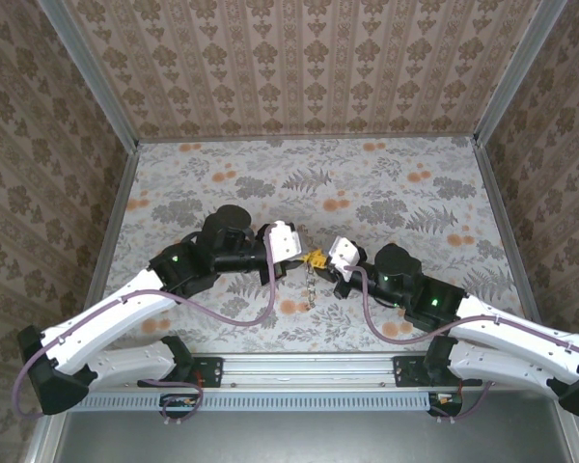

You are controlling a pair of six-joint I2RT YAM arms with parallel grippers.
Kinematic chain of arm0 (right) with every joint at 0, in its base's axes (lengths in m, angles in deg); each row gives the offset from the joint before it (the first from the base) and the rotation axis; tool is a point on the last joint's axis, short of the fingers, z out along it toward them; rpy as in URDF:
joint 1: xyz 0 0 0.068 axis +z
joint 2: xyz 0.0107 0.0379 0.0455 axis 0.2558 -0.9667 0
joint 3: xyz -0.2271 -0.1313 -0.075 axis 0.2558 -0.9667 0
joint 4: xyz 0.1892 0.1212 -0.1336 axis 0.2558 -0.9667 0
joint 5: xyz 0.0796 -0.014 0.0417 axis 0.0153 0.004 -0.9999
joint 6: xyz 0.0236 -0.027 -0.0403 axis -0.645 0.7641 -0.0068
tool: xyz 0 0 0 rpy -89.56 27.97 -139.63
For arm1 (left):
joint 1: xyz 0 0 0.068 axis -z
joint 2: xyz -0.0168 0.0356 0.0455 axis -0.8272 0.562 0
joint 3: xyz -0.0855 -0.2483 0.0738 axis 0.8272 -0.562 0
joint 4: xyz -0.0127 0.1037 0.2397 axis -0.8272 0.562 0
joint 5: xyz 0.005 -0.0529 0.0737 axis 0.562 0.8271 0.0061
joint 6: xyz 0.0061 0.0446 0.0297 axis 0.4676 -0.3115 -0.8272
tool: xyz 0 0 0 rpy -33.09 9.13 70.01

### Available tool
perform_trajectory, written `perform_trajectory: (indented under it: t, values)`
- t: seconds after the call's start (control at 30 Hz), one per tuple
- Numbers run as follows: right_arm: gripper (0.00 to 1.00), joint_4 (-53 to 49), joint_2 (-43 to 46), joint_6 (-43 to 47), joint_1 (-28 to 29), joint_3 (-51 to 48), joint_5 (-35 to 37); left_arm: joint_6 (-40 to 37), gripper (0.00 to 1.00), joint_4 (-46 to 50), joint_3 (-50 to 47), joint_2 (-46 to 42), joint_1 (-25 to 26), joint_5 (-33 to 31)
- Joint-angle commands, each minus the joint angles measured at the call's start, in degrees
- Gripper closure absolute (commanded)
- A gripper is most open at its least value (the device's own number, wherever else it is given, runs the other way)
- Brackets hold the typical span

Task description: Put the keys on the keyring

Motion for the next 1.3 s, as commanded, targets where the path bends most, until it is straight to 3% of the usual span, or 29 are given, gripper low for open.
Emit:
perform_trajectory:
  t: [0.0, 0.23, 0.53, 0.67, 0.8, 1.0, 1.27]
  values:
    - [1.0, 2.6, 0.5, 1.0, -0.2, -1.5, -5.2, 0.2, 1.0, -5.5, -0.1, -1.6, -0.3, 1.4]
    - [0.93, 4.2, 2.0, 1.3, -0.2, -3.0, -9.7, 0.9, 1.0, -6.0, -0.6, -2.1, -0.8, 0.8]
    - [0.75, 3.8, 8.2, 0.6, -0.1, -5.3, -11.4, 1.5, 1.0, -8.1, -1.9, -2.4, -2.4, 3.2]
    - [0.74, 1.8, 11.5, 0.0, -0.2, -4.6, -7.1, 2.8, 1.0, -10.3, -3.9, -4.8, -5.3, 10.0]
    - [0.82, -0.5, 12.4, -0.7, -1.2, -2.4, -3.0, 5.9, 1.0, -14.2, -5.8, -7.3, -9.0, 21.0]
    - [0.85, 1.9, 11.1, -1.0, -4.5, -1.2, -10.4, 9.2, 1.0, -16.7, -5.7, -7.1, -10.6, 33.2]
    - [0.84, 6.5, 7.8, 0.1, -4.7, 0.6, -22.1, 9.9, 1.0, -17.3, -5.8, -6.6, -10.6, 35.8]
